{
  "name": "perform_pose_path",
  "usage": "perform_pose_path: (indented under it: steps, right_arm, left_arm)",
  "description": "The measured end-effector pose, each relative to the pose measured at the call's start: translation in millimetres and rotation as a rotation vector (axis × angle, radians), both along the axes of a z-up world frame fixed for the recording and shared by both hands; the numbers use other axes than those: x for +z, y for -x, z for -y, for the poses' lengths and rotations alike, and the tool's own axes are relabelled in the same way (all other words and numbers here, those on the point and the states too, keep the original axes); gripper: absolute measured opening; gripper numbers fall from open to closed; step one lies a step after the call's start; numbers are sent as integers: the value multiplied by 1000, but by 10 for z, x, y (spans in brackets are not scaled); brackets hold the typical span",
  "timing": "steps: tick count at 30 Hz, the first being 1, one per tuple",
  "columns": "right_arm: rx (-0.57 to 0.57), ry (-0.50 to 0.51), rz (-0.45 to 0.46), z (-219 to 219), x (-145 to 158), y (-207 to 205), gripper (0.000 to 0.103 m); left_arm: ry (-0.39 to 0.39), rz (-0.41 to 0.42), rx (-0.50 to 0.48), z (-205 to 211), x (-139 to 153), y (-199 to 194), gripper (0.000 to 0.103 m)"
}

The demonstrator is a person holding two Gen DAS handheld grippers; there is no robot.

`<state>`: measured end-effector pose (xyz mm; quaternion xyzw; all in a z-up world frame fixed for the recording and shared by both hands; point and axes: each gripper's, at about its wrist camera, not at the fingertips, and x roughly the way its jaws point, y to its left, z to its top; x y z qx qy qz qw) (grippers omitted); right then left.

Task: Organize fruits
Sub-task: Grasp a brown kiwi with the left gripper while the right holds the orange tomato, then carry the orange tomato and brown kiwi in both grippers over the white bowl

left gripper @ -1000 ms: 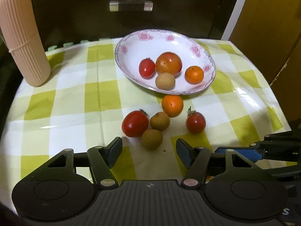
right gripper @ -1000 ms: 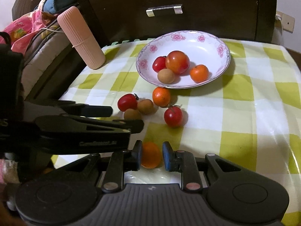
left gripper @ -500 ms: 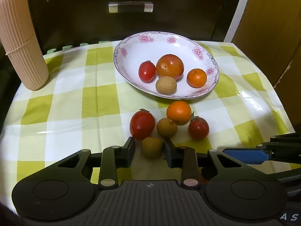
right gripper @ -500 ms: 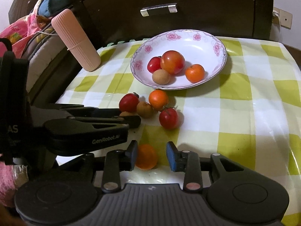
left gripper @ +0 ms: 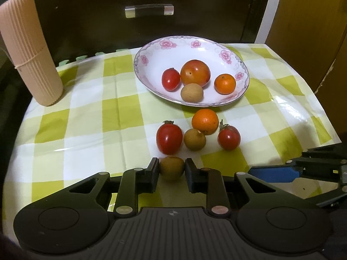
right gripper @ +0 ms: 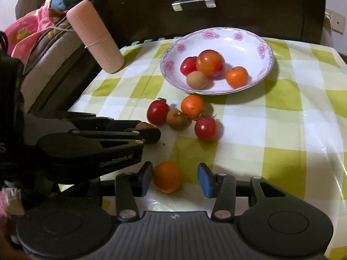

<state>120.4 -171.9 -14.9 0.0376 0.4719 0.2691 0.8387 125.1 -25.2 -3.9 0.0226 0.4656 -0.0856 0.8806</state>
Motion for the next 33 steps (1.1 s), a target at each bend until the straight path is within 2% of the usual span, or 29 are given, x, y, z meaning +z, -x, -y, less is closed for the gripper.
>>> perform_pose_path:
  steps: [9,11,13,16,20,21,22,24,29,33]
  right_arm:
    - [38,32,33,-127,-5,36,42]
    - [44,42,27,-159,-12,35,40]
    - [57,56,16,-203,-50,40,32]
    - [70,88,37,-256,-66,79,32]
    - [59,82,34,-234,-68,88,32]
    - [58,85,34,-231,-66,90,32]
    - [55,87,34,-223,-64,92,32]
    - [44,88,33,-203,-61,88,32]
    - [34,84,25,-175,-57,78,32]
    - [11,76,21,-91,-33,105,32]
  left_arm:
    - [7,-31,19,-80,-31,17,33]
    - [7,-32,14,-74,-36,17,34]
    - [9,-37,11,-71,-50,15,36]
    - [8,-36,12,-68,-69,-3,36]
    - [3,-36,7,-61,-77,5,37]
    - [-8,-37,5,-56,-74,22,38]
    - [-17,-41,5,-61,-64,41,44]
    - [-22,-38,7,-92,-43,84,46]
    - [32,-38,49,-221,63,108,47]
    - [52,-22,64,-312,181,253,53]
